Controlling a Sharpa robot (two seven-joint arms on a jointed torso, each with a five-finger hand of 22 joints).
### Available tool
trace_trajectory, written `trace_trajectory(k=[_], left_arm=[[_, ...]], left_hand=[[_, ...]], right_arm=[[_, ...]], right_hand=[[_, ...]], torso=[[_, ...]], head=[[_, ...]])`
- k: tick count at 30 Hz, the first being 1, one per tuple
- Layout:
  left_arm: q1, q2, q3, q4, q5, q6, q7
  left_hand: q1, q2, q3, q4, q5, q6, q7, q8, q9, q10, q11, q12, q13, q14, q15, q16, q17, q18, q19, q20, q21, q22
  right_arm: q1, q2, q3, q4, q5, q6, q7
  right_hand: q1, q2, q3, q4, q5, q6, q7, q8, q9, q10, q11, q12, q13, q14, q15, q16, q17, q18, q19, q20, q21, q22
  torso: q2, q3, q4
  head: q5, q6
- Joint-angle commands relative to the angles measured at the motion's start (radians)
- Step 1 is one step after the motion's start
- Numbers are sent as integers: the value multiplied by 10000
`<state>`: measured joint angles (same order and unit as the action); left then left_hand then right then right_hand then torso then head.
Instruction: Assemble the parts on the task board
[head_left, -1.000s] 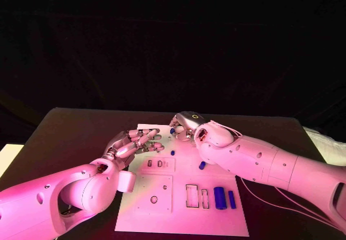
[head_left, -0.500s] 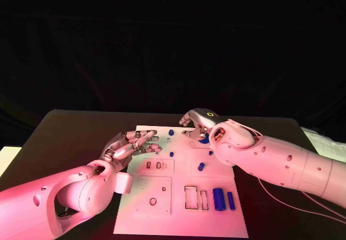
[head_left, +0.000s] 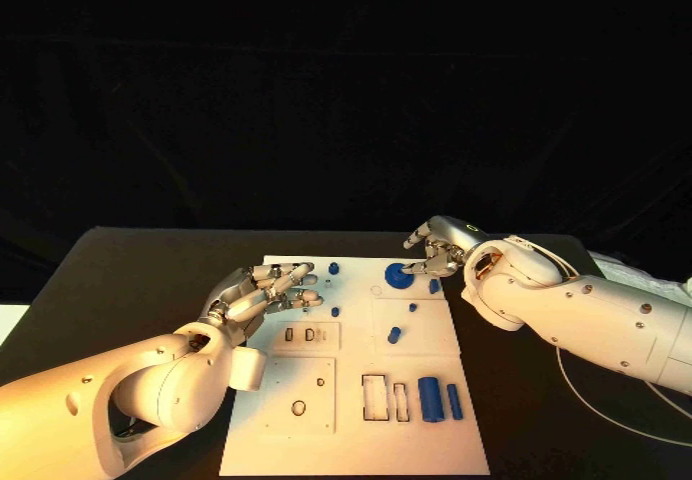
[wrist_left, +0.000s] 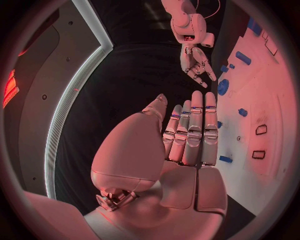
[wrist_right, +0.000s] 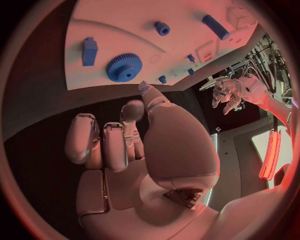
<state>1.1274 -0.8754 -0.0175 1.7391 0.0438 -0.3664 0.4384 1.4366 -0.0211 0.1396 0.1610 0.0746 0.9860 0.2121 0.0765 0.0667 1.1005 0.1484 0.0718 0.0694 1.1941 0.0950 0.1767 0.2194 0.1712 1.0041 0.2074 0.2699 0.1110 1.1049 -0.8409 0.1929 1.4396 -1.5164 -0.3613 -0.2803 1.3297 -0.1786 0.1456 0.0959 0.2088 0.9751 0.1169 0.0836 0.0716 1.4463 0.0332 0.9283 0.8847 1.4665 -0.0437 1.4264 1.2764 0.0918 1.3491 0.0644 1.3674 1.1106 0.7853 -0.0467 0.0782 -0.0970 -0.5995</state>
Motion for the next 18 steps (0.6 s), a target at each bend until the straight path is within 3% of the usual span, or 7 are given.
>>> trace_trajectory(k=[1,5,11,18], left_arm=[[12,34,7,-6,87,225,48],[11,45,6,-22,113,231,50],[11,61,6,-40,128,239,43],[10,74,6,-45,131,251,40]], left_hand=[[38,26,67,-18,-45,2,44,-34,-9,-6,68,-66,-16,-22,24,-65,15,110,60,-11,-23,-14],[38,26,67,-18,-45,2,44,-34,-9,-6,68,-66,-16,-22,24,-65,15,110,60,-11,-23,-14],[32,23,69,-18,-46,4,46,-35,-9,-4,68,-65,-15,-22,25,-68,19,110,58,-10,-24,-15],[32,23,69,-18,-46,4,46,-35,-9,-4,68,-65,-15,-22,25,-68,19,110,58,-10,-24,-15]], right_arm=[[-11,28,9,-150,598,777,-466],[-27,111,9,-277,658,972,-498],[-46,292,5,-391,539,1194,-518],[-60,522,-1,-618,381,1263,-503]], right_hand=[[181,212,-528,424,40,-110,130,94,12,-263,118,1996,2215,656,117,368,656,-110,156,95,273,478],[440,301,-820,770,68,-191,215,196,10,-118,149,3254,3649,698,186,562,1026,-146,210,175,418,723],[530,369,-879,874,82,-169,220,267,17,-6,163,3639,4087,740,195,687,1275,-171,280,187,503,885],[636,446,-881,898,146,-127,218,334,23,119,166,3984,4466,780,203,800,1503,-187,319,195,556,982]], torso=[[0,-16,-3],[18,-10,-3],[7,-28,9],[15,-24,3]], head=[[-27,38],[3,36],[-15,8],[9,-10]])
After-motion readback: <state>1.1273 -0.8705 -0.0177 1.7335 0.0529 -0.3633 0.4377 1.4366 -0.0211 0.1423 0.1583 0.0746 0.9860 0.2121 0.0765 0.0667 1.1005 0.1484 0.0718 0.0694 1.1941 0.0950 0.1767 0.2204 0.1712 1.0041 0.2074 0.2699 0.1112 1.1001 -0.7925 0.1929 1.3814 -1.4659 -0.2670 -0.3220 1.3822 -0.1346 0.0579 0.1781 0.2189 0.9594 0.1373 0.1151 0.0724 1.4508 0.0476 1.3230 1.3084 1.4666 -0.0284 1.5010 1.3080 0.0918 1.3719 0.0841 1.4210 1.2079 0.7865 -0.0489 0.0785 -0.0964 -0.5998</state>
